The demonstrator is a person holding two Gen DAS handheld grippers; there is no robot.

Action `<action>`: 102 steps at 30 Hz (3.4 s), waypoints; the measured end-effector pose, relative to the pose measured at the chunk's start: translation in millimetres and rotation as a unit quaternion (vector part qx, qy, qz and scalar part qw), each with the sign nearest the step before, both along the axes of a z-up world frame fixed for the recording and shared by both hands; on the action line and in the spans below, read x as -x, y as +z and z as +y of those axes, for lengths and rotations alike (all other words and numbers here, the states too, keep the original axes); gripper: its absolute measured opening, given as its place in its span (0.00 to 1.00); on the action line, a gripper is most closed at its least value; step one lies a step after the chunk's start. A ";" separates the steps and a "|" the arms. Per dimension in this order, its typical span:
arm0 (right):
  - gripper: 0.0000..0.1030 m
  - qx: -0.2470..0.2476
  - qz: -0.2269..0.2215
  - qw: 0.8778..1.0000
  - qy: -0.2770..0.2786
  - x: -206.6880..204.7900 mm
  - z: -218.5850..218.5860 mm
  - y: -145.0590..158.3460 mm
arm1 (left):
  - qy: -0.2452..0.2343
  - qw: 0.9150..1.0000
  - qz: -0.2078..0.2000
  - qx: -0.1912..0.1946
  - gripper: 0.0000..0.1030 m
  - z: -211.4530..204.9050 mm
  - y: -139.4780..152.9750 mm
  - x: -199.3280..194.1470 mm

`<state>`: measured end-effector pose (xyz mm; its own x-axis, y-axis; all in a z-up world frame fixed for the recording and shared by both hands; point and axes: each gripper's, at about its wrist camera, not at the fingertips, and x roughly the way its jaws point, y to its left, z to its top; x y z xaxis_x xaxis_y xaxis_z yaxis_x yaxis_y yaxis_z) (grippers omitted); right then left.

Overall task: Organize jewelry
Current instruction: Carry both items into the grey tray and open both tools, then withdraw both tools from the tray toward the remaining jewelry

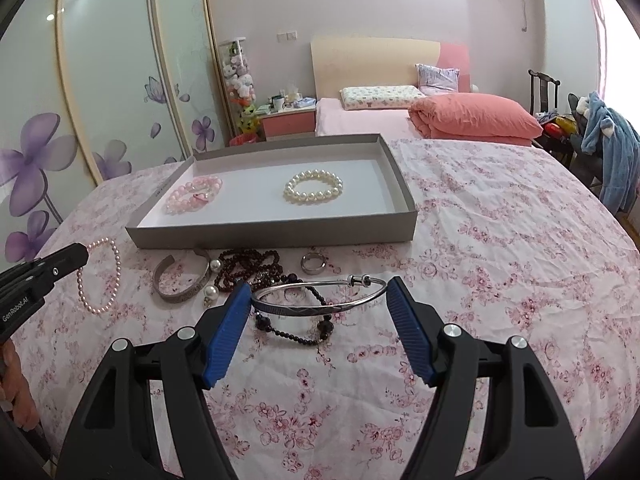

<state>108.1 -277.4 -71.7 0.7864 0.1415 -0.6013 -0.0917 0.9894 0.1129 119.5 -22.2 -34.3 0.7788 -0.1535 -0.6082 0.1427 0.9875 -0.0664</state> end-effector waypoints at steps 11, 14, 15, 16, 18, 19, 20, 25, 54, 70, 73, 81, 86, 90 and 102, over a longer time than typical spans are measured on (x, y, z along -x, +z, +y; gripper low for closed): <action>0.67 -0.001 -0.046 0.999 0.005 0.5 5.1 26.1 | 0.001 1.000 -0.017 0.003 0.06 -3.2 12.8 -2.1; 0.67 -0.001 -0.062 0.998 0.004 -4.4 6.3 37.2 | 0.001 1.000 -0.028 0.004 0.06 -6.6 21.7 -6.4; 0.67 -0.001 -0.066 0.998 0.004 -6.2 6.5 39.7 | 0.002 0.999 -0.032 0.004 0.06 -7.8 24.9 -8.0; 0.67 -0.001 -0.071 0.997 0.002 -8.5 7.0 43.0 | 0.003 0.999 -0.038 0.004 0.06 -9.0 28.7 -10.3; 0.67 0.001 -0.084 0.996 -0.002 -11.8 8.1 48.2 | 0.007 0.999 -0.046 0.004 0.06 -10.5 35.1 -15.7; 0.68 0.002 -0.091 0.996 -0.004 -13.5 8.8 50.6 | 0.010 0.999 -0.052 0.005 0.06 -11.4 38.7 -18.7; 0.68 0.003 -0.097 0.995 -0.006 -15.6 9.2 52.9 | 0.012 0.998 -0.055 0.005 0.06 -12.0 40.8 -21.2; 0.68 0.006 -0.117 0.993 -0.013 -33.2 14.1 58.9 | 0.018 0.998 -0.067 0.008 0.06 -20.0 49.1 -41.4; 0.43 -0.108 -0.075 0.989 -0.066 -109.6 -45.8 33.7 | 0.012 1.000 -0.001 -0.011 0.06 -28.9 -18.7 -156.9; 0.43 -0.085 -0.064 0.990 -0.093 -99.5 -70.0 29.6 | 0.021 1.000 -0.018 -0.014 0.24 -21.0 -6.8 -146.5; 0.43 -0.081 -0.058 0.992 -0.075 -89.1 -62.2 30.2 | 0.034 0.999 -0.028 -0.009 0.28 -6.4 3.7 -132.4; 0.43 -0.053 -0.022 0.998 -0.035 -52.9 -43.1 22.6 | 0.054 0.998 -0.017 -0.012 0.36 29.7 10.0 -76.4; 0.43 -0.024 0.022 0.999 -0.008 -39.4 -29.4 4.6 | 0.048 0.999 0.007 -0.014 0.39 38.6 -0.8 -43.7; 0.43 0.001 0.063 0.998 0.018 -36.2 -13.8 -13.2 | 0.046 0.999 0.018 -0.013 0.39 39.0 -4.5 -31.1; 0.08 0.066 0.107 0.991 0.044 -41.6 17.2 -38.1 | 0.018 0.999 0.044 -0.012 0.55 14.4 -13.1 -24.5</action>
